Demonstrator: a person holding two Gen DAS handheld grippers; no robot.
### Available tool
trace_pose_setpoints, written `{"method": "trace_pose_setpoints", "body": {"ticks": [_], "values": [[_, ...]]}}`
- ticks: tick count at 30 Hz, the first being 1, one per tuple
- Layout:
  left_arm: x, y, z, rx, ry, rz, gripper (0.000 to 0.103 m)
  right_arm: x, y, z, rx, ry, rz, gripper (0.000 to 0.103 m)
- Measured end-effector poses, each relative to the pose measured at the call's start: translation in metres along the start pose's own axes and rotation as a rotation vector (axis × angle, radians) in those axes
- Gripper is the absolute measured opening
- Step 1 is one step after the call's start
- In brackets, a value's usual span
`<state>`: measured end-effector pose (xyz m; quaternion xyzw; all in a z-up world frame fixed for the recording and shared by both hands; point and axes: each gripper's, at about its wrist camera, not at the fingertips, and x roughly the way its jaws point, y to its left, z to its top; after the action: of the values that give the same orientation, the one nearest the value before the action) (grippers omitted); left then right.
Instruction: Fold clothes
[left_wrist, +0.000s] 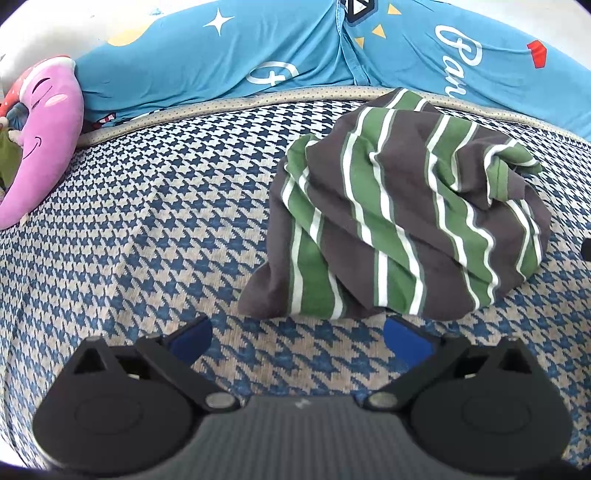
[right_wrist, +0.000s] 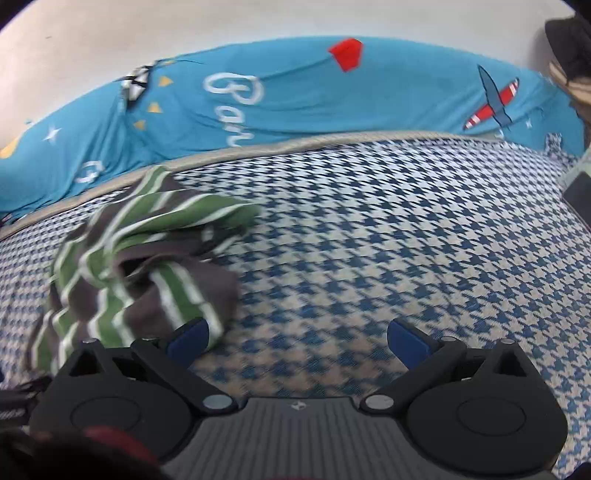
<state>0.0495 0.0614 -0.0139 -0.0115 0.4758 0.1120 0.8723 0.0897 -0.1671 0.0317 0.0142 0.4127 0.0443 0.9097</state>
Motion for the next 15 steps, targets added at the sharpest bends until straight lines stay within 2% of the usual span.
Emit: {"method": "trace_pose_setpoints", "body": {"ticks": [7, 15], "values": [[-0.003, -0.001, 0.001, -0.007, -0.007, -0.003, 0.103, -0.024, 0.022, -0.017, -0.018, 0.015, 0.06, 0.103], [-0.007, -0.005, 0.0, -0.025, -0.003, -0.006, 0.103, -0.035, 0.037, -0.037, -0.043, 0.03, 0.03, 0.103]]}}
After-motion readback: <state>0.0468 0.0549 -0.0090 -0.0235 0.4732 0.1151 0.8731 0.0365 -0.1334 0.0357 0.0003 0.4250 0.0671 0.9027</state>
